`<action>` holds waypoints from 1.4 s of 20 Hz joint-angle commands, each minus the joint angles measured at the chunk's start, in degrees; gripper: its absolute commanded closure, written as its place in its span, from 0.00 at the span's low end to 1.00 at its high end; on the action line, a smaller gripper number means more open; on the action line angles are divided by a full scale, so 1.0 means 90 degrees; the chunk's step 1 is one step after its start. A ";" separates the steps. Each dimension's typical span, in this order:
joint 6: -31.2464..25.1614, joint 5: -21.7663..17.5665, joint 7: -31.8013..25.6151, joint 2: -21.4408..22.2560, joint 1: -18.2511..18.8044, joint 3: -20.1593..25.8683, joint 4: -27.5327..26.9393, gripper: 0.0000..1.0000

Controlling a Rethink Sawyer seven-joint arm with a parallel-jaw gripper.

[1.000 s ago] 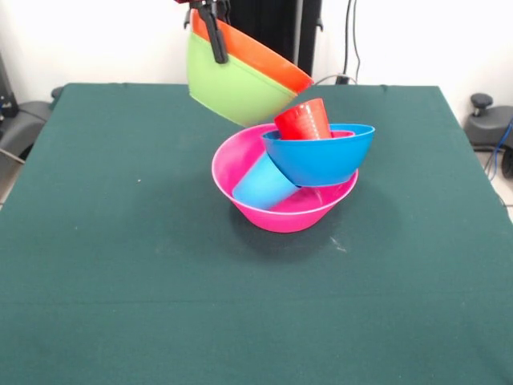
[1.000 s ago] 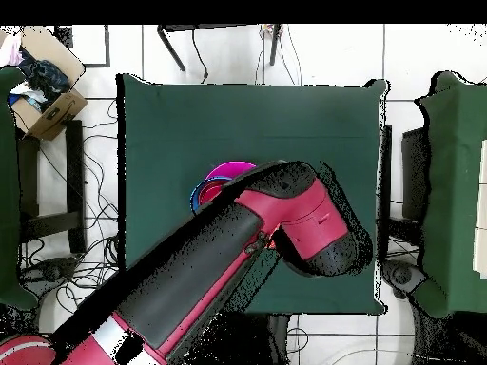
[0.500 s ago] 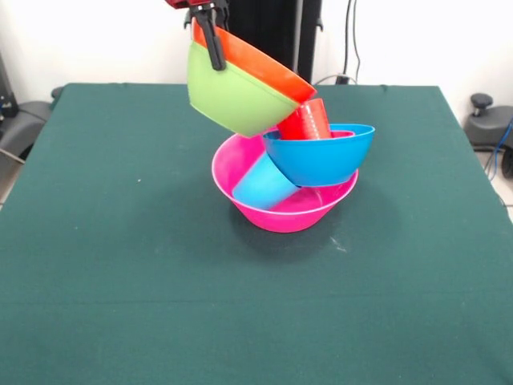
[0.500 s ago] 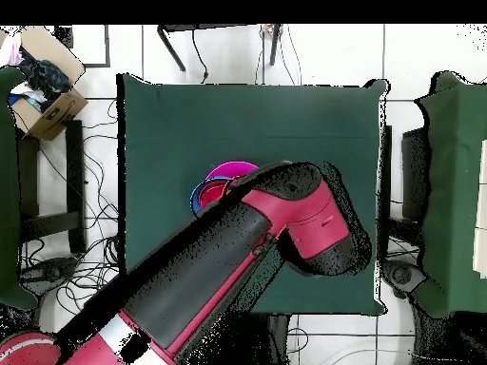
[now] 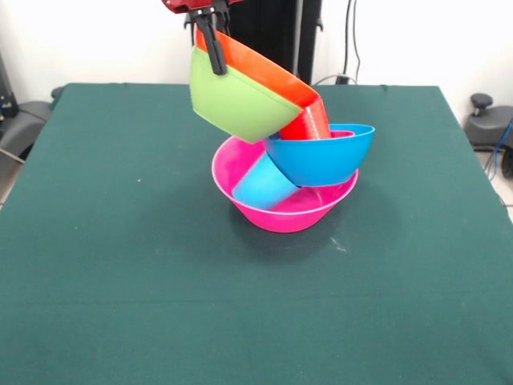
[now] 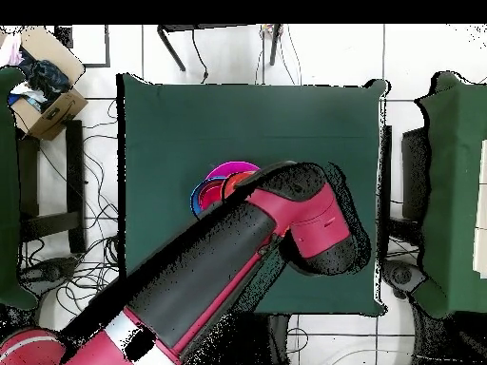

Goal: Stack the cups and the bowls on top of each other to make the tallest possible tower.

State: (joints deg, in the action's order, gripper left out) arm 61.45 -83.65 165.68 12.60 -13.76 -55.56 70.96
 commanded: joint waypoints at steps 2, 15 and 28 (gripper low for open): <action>-0.0662 0.0368 -0.0079 -0.0114 0.0130 0.0982 -0.0177 1.00; -0.0770 0.0532 -0.0353 -0.0081 0.0159 0.1000 -0.0123 1.00; -0.0662 0.0244 0.0323 -0.0182 0.0031 0.0792 -0.0274 0.00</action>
State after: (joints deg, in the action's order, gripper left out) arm 61.22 -82.71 165.68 12.59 -13.61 -55.59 70.96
